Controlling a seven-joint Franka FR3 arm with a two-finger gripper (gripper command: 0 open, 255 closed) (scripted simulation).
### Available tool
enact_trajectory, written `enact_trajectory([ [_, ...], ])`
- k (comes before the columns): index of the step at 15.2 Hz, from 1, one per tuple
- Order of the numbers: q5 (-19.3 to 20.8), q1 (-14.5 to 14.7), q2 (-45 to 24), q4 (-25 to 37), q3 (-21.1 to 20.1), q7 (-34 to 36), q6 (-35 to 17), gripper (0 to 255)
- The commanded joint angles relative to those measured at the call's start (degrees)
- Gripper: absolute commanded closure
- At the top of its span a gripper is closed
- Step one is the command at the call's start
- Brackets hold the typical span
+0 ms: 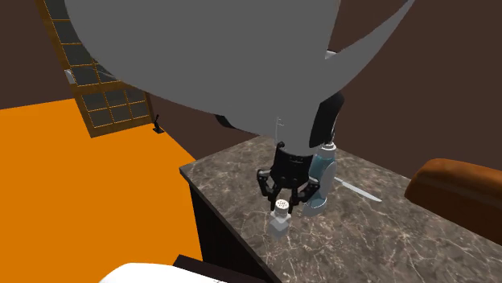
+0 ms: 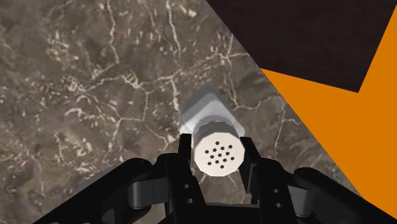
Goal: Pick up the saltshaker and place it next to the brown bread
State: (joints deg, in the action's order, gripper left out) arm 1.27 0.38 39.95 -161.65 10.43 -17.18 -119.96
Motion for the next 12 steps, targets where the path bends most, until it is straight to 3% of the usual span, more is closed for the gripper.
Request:
enact_trajectory([
  [1,-0.09,0.04,0.83,1.19,-0.25,0.25,2.04,255],
  [12,-0.45,0.15,3.88,8.02,-1.16,1.07,11.88,255],
])
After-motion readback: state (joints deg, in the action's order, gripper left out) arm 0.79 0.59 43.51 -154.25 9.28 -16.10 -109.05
